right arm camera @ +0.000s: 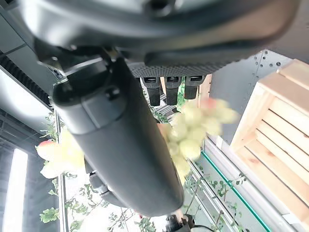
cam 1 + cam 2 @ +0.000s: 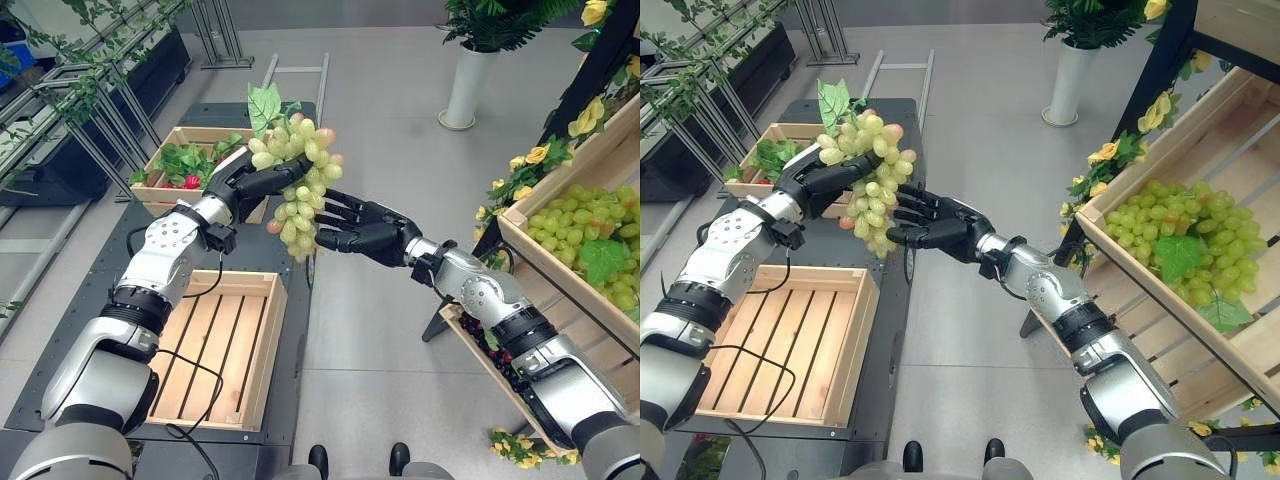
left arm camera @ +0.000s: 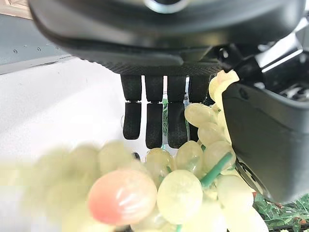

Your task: Pick up the fruits from the basket on one side to the basket on the other side

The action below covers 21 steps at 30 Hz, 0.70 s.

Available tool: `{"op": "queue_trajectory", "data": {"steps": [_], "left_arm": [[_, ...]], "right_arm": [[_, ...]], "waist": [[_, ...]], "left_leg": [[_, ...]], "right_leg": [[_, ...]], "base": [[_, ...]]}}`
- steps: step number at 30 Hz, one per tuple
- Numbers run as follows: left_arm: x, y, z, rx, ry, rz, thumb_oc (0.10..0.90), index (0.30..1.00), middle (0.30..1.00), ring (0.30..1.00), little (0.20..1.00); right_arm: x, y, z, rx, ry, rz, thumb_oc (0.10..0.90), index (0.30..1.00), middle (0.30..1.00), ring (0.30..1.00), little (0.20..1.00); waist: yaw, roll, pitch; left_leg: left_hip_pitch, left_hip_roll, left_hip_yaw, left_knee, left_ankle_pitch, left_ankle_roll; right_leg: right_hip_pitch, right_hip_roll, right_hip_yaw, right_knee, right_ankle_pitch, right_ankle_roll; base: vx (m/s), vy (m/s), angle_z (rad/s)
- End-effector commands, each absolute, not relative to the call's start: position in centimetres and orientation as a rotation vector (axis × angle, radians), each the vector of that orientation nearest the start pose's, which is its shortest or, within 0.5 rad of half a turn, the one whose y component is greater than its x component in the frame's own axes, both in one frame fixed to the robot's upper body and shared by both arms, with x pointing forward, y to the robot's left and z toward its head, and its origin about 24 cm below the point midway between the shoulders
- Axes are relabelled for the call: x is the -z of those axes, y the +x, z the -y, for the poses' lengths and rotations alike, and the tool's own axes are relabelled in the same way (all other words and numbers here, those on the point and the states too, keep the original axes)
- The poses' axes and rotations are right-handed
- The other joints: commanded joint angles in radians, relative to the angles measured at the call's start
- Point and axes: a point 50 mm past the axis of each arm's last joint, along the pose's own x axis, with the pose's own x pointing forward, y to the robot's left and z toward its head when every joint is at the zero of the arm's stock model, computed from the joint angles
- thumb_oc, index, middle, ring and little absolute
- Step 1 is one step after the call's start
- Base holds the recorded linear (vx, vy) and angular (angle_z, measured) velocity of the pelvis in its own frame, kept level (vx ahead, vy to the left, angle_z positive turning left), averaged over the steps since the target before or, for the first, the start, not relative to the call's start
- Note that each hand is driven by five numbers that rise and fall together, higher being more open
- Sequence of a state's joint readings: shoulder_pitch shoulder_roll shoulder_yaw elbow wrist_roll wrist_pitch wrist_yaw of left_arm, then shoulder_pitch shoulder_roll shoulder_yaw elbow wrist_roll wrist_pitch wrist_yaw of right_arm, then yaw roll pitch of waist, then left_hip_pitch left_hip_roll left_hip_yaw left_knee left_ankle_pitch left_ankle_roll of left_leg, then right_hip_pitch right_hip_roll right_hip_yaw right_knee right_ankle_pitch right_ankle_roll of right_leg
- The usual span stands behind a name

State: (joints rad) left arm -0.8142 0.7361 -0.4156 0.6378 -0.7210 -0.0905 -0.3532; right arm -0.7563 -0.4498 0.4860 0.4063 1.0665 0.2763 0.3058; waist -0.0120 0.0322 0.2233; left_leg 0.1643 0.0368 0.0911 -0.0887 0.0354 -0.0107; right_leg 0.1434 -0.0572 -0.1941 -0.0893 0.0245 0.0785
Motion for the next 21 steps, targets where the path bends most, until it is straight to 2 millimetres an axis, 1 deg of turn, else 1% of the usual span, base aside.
{"op": "queue_trajectory", "data": {"steps": [1,4,6,8,11,17,19,21], "left_arm": [[-23.8,38.0,-21.6,0.394,0.099,0.415,0.4,0.3,0.3,0.3,0.3],[-23.9,38.0,-20.5,0.427,0.076,0.434,0.4,0.3,0.3,0.3,0.3],[-23.9,38.0,-19.5,0.458,0.059,0.453,0.4,0.3,0.3,0.3,0.3],[-23.8,37.9,-19.1,0.472,0.053,0.459,0.4,0.3,0.3,0.3,0.3],[-23.7,37.8,-18.5,0.504,0.034,0.465,0.4,0.3,0.3,0.3,0.3],[-23.1,37.4,-16.5,0.593,0.002,0.478,0.4,0.3,0.3,0.3,0.3],[-22.5,37.2,-15.4,0.638,0.002,0.461,0.4,0.3,0.3,0.3,0.3],[-22.2,37.2,-15.1,0.652,0.0,0.451,0.4,0.3,0.3,0.3,0.3]], "right_arm": [[-13.7,35.0,8.6,-0.82,0.441,-0.056,0.8,0.9,0.9,0.9,0.9],[-13.6,34.9,7.9,-0.83,0.472,-0.074,0.8,0.9,0.9,0.9,0.9],[-13.6,34.7,7.1,-0.855,0.514,-0.085,0.8,0.9,0.9,0.9,0.9],[-13.5,34.5,6.7,-0.866,0.535,-0.086,0.8,0.9,0.9,0.9,0.9],[-13.8,34.4,6.0,-0.878,0.564,-0.083,0.8,0.9,0.9,0.9,0.9],[-14.6,34.2,4.7,-0.876,0.595,-0.053,0.8,0.9,0.9,0.9,0.9],[-15.0,34.1,4.3,-0.875,0.621,-0.029,0.8,0.9,0.9,0.9,0.9],[-15.3,34.0,4.1,-0.877,0.631,-0.018,0.8,0.9,0.9,0.9,0.9]], "waist": [[0.02,-0.007,-0.2],[0.021,-0.008,-0.2],[0.023,-0.009,-0.2],[0.024,-0.01,-0.201],[0.025,-0.013,-0.201],[0.029,-0.016,-0.2],[0.03,-0.019,-0.2],[0.031,-0.02,-0.2]], "left_leg": [[-0.03,-0.06,-0.017,0.001,-0.075,-0.006],[-0.03,-0.061,-0.022,0.001,-0.075,-0.005],[-0.03,-0.06,-0.023,0.001,-0.076,-0.005],[-0.03,-0.06,-0.024,0.001,-0.075,-0.005],[-0.029,-0.061,-0.026,0.001,-0.075,-0.005],[-0.029,-0.06,-0.027,0.001,-0.076,-0.002],[-0.028,-0.06,-0.029,0.001,-0.076,0.0],[-0.027,-0.06,-0.028,0.001,-0.076,0.0]], "right_leg": [[0.007,0.019,-0.013,0.002,-0.062,-0.044],[0.008,0.02,-0.013,0.002,-0.062,-0.046],[0.009,0.02,-0.014,0.002,-0.062,-0.045],[0.009,0.02,-0.014,0.002,-0.062,-0.046],[0.01,0.021,-0.014,0.002,-0.061,-0.046],[0.009,0.022,-0.011,0.002,-0.061,-0.048],[0.011,0.024,-0.01,0.002,-0.06,-0.049],[0.011,0.023,-0.01,0.002,-0.06,-0.049]], "base": [[0.0,0.0,0.0],[0.0,0.0,0.0],[0.0,0.0,0.0],[0.0,0.0,0.0],[0.0,0.0,0.0],[0.0,0.0,0.0],[0.0,0.0,0.0],[0.0,0.0,0.0]]}}
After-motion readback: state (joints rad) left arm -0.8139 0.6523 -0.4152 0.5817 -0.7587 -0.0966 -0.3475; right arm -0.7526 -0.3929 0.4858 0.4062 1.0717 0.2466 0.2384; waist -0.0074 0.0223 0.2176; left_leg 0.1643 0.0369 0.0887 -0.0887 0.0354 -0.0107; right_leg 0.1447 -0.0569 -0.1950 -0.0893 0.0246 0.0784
